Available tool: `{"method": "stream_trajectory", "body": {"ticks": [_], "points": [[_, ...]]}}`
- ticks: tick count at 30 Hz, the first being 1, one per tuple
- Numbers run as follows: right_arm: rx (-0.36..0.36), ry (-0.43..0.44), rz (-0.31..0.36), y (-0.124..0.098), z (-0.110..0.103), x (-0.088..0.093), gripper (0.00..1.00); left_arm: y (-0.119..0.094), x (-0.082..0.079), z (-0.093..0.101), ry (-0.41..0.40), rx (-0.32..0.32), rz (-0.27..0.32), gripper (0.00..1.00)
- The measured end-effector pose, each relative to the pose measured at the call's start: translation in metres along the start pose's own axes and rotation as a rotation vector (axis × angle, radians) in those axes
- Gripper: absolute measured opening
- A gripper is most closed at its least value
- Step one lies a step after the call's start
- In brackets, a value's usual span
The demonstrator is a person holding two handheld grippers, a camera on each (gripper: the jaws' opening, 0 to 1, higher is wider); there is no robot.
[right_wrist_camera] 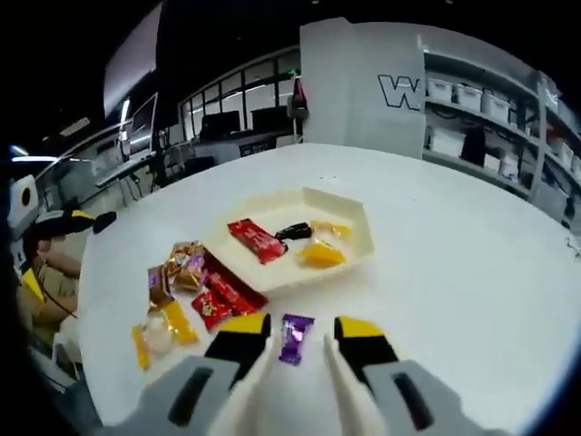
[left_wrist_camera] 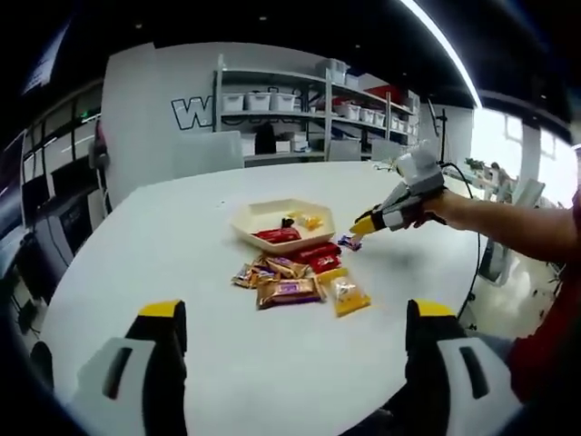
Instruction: Place the target food into the container with the food tongs after gripping and lifting it, then release it inside without dropping or visibly crushing the food.
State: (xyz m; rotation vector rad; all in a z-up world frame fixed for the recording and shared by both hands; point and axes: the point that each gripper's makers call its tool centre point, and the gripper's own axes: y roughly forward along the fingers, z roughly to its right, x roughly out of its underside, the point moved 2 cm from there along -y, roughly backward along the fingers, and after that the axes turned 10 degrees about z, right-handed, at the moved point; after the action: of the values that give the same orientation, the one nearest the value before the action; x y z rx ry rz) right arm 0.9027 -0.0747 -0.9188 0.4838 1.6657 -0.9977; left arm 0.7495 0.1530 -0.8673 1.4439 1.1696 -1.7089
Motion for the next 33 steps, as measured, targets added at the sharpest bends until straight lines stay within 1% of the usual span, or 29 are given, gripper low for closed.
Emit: {"method": "stream_trajectory", "body": {"ticks": [4,6,9,13,14,16,23,26,28,29,30,31,33], "points": [[-0.005,0.018,0.013,0.005,-0.004,-0.003,0.23,-0.001,-0.003,0.0,0.009,-0.002,0.003,0.99],[-0.011,0.022,0.016,0.011,-0.011,-0.003,0.23,-0.001,-0.004,0.0,0.011,-0.003,0.003,0.99],[0.004,-0.057,0.006,0.016,-0.012,0.001,0.24,-0.002,-0.005,-0.001,0.014,-0.005,0.002,0.99],[-0.001,-0.062,-0.01,0.018,-0.014,0.008,0.23,-0.004,-0.006,-0.003,0.016,-0.013,0.002,0.99],[0.003,-0.079,0.0,0.017,-0.013,0.006,0.23,-0.004,-0.006,-0.004,0.016,-0.014,0.002,0.99],[0.003,-0.076,-0.002,0.017,-0.012,0.006,0.23,-0.004,-0.005,-0.005,0.014,-0.017,0.002,0.99],[0.022,-0.087,-0.003,0.016,-0.01,0.007,0.15,-0.003,-0.005,-0.005,0.012,-0.019,0.004,0.98],[0.033,-0.063,-0.006,0.016,-0.008,0.006,0.13,-0.003,-0.002,-0.004,0.015,-0.019,-0.004,0.98],[0.038,-0.015,-0.004,0.015,-0.007,0.006,0.13,-0.003,-0.001,-0.003,0.016,-0.018,-0.01,0.98],[0.029,0.015,-0.003,0.014,-0.009,0.006,0.14,-0.003,-0.001,-0.003,0.017,-0.018,-0.01,0.98],[0.012,0.07,0.008,0.013,-0.011,0.005,0.14,-0.004,-0.002,-0.004,0.019,-0.017,-0.008,0.98],[0.01,0.093,0.024,0.013,-0.011,0.003,0.14,-0.004,-0.003,-0.004,0.019,-0.018,-0.007,0.98],[0.008,0.105,0.029,0.009,-0.009,0.003,0.14,-0.005,-0.006,-0.005,0.021,-0.022,0.006,0.98]]}}
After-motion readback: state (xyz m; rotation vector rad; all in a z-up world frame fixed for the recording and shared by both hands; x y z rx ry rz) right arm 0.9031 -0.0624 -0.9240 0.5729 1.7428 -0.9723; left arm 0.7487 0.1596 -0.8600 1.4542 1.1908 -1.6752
